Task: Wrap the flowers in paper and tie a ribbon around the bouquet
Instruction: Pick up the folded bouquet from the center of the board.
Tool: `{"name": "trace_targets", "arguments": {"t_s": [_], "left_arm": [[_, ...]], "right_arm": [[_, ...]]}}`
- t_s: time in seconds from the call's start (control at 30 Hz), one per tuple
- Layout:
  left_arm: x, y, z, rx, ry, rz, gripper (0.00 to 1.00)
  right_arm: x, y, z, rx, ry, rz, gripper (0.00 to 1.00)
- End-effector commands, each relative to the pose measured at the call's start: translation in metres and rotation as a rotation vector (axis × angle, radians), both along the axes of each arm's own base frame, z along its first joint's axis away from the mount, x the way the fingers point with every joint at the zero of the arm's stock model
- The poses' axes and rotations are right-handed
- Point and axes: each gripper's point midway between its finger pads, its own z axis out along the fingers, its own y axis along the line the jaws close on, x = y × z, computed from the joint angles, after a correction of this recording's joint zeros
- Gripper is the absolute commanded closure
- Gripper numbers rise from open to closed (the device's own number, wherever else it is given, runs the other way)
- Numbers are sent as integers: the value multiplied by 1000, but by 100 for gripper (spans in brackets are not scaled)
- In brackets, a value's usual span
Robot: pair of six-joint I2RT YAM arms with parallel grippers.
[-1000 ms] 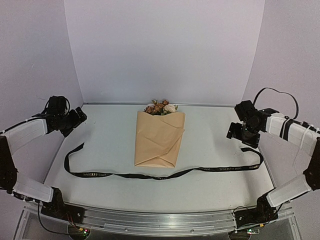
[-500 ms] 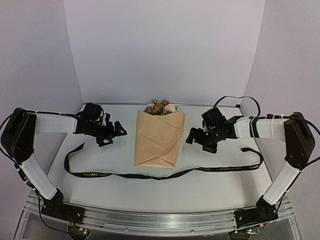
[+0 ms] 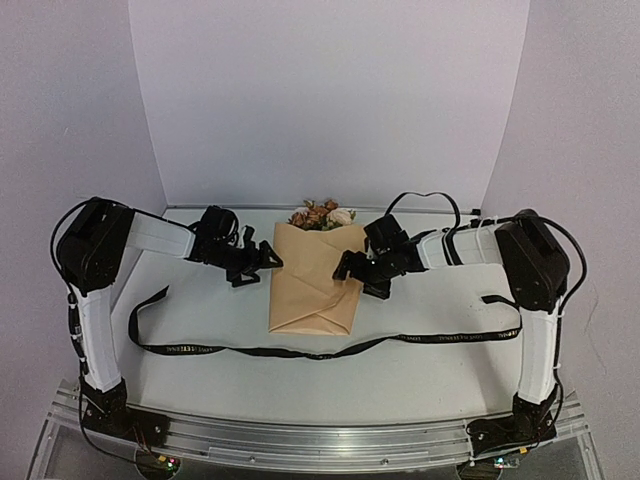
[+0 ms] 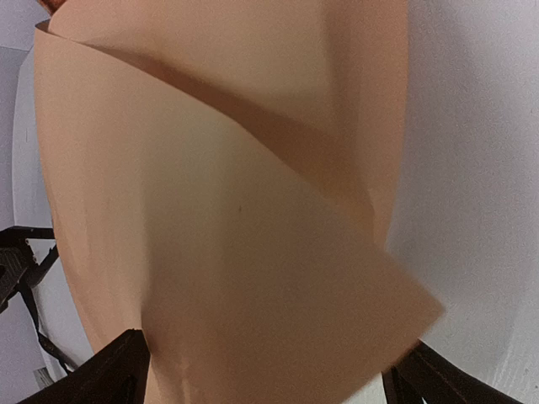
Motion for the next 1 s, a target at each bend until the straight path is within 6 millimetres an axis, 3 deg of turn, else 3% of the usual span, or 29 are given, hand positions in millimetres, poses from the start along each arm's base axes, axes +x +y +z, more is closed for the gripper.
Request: {"name": "trace_targets", "arguments": {"t_s": [0.0,0.17,0.37,0.8,0.97], "left_arm": [[40,-17,15,-21,-117,-19,7],[51,-20,-6,6,-72,-12,9],[56,-30,-16,-43,-33,-20,19],[58,-45,0,-145,4,-37,73],[60,-46,16,-153,-8,-36,88]], "right_arm": [[23,3,3,21,-32,-23,7],[30,-3,-9,20,-7,-32,21],[32,5,-16,44,18,-13,41],[35,12,13,80,-3,1,96],[37,13,37,89,-20,7,100]]}}
